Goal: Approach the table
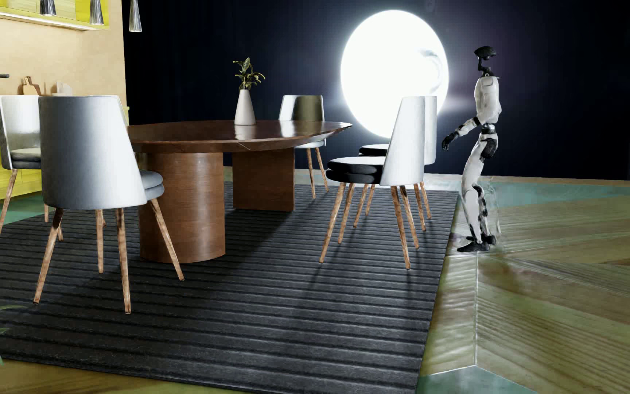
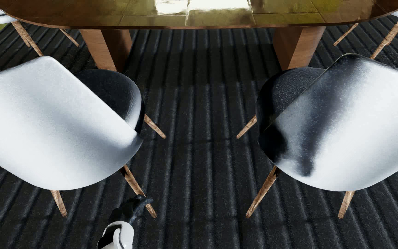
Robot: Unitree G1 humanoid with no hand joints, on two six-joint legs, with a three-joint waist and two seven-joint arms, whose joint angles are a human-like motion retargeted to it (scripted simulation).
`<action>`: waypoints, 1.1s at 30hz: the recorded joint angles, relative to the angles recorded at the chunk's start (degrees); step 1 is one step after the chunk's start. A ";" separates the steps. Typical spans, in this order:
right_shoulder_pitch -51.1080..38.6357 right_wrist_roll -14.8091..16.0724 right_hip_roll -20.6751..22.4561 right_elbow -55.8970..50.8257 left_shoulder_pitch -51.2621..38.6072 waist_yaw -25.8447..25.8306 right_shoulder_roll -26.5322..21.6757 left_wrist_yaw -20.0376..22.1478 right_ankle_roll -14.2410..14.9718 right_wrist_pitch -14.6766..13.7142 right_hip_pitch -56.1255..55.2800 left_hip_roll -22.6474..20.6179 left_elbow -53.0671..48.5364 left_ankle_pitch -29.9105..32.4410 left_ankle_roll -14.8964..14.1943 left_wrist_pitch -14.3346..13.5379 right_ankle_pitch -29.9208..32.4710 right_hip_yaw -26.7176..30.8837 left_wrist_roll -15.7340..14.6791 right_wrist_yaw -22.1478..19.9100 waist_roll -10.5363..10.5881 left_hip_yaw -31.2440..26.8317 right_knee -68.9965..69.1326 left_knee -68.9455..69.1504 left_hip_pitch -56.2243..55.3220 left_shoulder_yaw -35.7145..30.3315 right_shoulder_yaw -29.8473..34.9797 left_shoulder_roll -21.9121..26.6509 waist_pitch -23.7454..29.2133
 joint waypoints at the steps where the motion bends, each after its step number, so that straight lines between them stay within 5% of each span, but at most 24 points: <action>1: -0.28 0.50 0.81 -0.91 1.07 -0.18 0.67 -0.83 0.12 -0.34 0.31 1.44 4.70 -0.27 0.27 1.52 0.15 0.12 1.11 -1.90 0.32 1.85 -0.84 2.12 -0.99 -0.53 -1.19 -0.39 0.19; 5: -3.30 1.00 2.69 -3.66 8.96 0.36 1.57 -0.43 1.44 -1.56 0.26 4.55 17.97 -7.64 4.17 2.72 1.72 3.64 -8.02 -3.37 1.09 11.66 -3.72 6.97 0.00 2.57 -1.51 -3.28 0.12; 8: -2.77 0.86 2.56 -6.64 13.02 1.10 0.11 0.78 2.20 -6.07 0.53 3.18 24.68 -7.20 6.38 4.00 1.90 6.01 -15.32 -1.70 1.52 18.01 -4.19 -3.05 6.96 4.27 -0.90 -6.08 -0.42; 12: -1.65 4.02 -0.93 -6.32 10.61 1.25 4.04 -0.51 3.11 -5.40 0.58 -0.98 30.99 -4.82 6.45 4.01 1.71 4.64 -12.18 -5.24 0.58 17.77 -1.52 -9.98 10.63 -3.93 -8.02 -4.36 -0.90; 18: -2.28 -2.61 -5.49 0.92 0.73 1.59 3.22 4.34 4.98 -1.01 3.61 -5.98 23.24 -4.74 8.12 0.24 1.84 -1.68 -12.60 -0.13 -0.66 12.09 -3.00 -9.58 9.42 -5.22 -3.81 -0.96 -1.53; 24: -4.22 -3.53 -8.49 -1.00 -1.25 1.78 -0.21 6.16 6.29 -2.38 3.37 -9.20 10.69 -5.46 9.69 -4.56 0.88 -3.88 -13.03 0.85 -1.44 9.78 -2.56 -8.86 7.63 -5.56 -0.75 -0.89 -1.75; 27: -5.72 -2.16 -9.31 -3.35 0.16 2.02 -0.57 5.26 7.10 -3.35 2.44 -9.84 12.04 -5.89 10.48 -3.41 0.96 -2.75 -13.30 -0.70 -1.78 10.83 -2.34 -8.65 7.24 -6.13 0.11 -0.89 -1.81; 33: -6.04 -0.40 -8.89 -7.97 5.36 2.43 -0.95 1.65 8.81 -6.45 -0.61 -8.91 26.55 -6.73 11.60 3.46 2.40 2.61 -16.48 -0.67 -1.97 15.95 -2.18 -8.83 7.14 -7.10 4.09 -0.71 -1.37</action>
